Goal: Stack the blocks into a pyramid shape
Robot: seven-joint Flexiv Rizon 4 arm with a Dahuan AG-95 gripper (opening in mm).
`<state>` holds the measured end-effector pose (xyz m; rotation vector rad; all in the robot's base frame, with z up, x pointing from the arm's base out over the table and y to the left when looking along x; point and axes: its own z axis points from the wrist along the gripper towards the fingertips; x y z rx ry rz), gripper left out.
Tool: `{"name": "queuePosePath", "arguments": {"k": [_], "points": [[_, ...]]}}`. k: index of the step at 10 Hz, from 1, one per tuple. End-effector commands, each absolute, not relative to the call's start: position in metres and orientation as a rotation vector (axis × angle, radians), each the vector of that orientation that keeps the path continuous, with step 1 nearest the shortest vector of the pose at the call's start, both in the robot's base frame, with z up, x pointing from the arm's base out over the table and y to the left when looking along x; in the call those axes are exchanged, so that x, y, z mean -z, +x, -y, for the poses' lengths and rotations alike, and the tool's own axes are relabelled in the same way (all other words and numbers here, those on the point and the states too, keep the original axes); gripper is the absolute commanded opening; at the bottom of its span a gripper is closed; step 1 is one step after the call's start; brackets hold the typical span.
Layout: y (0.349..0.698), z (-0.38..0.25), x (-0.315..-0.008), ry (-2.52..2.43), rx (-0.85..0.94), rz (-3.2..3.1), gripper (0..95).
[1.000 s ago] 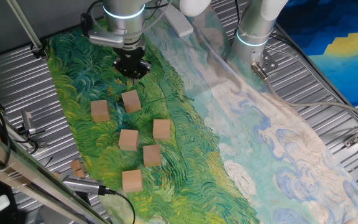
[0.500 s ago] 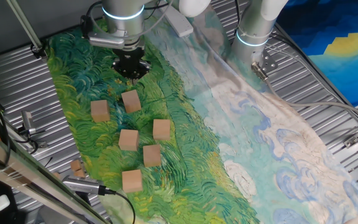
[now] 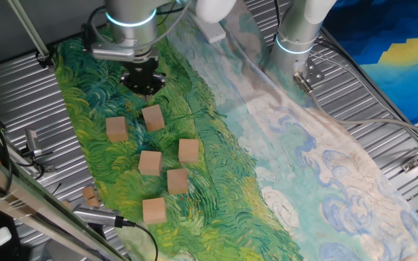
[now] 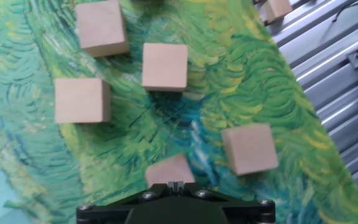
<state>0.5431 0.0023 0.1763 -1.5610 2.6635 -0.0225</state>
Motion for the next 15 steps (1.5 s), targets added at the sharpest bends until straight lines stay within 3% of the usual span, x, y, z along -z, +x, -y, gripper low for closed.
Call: {"name": "queuePosePath", "arguments": {"k": [1,8,9,10,11,12,15], "points": [[0.548,-0.002,-0.173,-1.562,0.008,-2.655,0.0],[0.572,0.006,-0.147,-1.606,0.000,-2.637,0.0],[0.573,0.006,-0.147,-1.614,-0.002,-2.631,38.0],[0.573,0.006,-0.146,-1.624,-0.009,-2.622,57.0],[0.573,0.006,-0.146,-1.619,-0.018,-2.621,57.0],[0.574,0.006,-0.145,-1.608,-0.048,-2.614,76.0],[0.577,0.006,-0.129,-1.679,-0.060,-2.570,76.0]]}}
